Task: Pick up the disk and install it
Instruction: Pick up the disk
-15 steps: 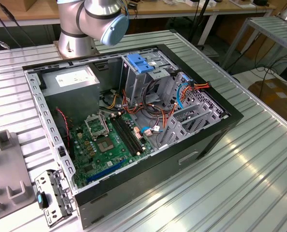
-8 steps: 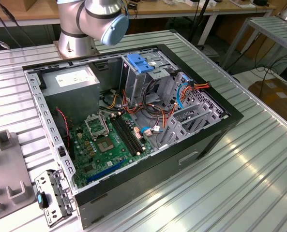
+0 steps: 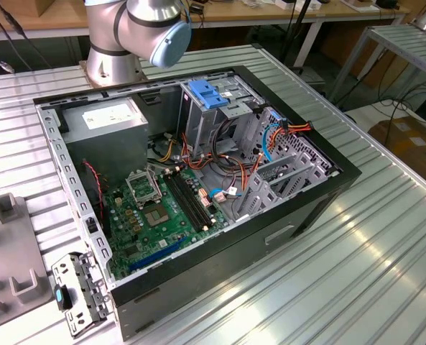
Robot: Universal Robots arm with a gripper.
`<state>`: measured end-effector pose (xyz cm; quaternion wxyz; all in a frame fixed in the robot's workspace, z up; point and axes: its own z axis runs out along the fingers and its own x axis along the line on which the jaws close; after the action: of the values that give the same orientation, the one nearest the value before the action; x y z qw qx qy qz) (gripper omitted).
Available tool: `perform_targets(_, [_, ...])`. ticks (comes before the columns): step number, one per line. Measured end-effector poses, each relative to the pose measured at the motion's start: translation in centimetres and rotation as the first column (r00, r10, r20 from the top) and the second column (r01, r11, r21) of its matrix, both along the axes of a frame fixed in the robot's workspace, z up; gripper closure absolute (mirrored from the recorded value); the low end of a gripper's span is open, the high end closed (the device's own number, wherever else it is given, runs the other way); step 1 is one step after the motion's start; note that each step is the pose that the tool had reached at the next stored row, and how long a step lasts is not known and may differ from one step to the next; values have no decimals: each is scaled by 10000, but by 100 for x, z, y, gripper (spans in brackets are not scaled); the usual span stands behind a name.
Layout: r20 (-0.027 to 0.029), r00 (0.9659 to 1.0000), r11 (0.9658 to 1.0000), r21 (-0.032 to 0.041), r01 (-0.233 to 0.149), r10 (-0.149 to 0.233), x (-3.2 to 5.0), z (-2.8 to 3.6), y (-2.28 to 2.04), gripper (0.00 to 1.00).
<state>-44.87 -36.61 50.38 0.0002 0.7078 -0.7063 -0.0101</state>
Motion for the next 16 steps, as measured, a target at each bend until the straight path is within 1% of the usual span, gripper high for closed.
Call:
perform_targets(8, [0,10000,10000,0,0,0,94,0,-2,63])
perform_targets(12, [-1,10000,10000,0,-1,1,167,0,-2,63])
perform_targets(16, [-1,10000,10000,0,0,0,222,0,-2,63])
